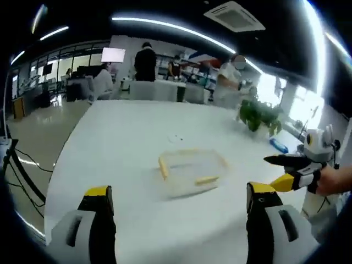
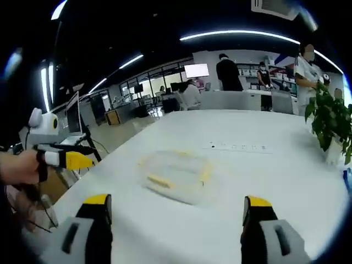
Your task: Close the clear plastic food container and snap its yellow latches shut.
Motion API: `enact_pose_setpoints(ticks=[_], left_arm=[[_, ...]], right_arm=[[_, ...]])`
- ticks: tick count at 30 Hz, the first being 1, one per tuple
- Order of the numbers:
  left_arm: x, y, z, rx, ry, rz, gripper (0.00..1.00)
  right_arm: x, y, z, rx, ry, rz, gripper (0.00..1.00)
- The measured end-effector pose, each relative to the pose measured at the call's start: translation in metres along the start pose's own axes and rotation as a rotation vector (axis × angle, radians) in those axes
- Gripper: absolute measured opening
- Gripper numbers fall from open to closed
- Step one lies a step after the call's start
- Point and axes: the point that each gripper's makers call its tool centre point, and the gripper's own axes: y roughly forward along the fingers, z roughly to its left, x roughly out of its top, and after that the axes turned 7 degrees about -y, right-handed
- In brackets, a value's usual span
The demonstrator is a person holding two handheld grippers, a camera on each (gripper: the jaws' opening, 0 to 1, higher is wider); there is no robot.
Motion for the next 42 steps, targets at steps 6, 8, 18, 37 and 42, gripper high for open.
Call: enact_pose_setpoints(ticks=[6,8,18,37,42], left_arm=[[-0.031,-0.042,0.001,0.010,0.025,0.041,0.99],[-0.038,-0.051,0.002,0.021,0.029,0.043,0.99],[-0.074,-0.085,0.000,0.049,0.029,0.063,0.99],[-0.111,-0.100,-0.002,0.097,0.006,0.117,0.99],[-0.111,-0.102,-0.003,0.089,0.020,0.119,0.99]], right_arm=[[-0.041,-0.036,-0.009,-0.018,-0.024,0.045,1.00],[-0.053,-0.046,-0.009,-0.029,-0.001,0.069,1.00],[-0.084,-0.092,0.004,-0.039,0.019,0.116,1.00],[-0.114,-0.108,0.023,-0.012,0.045,0.141,1.00],[-0.114,-0.108,0.022,-0.013,0.044,0.138,1.00]])
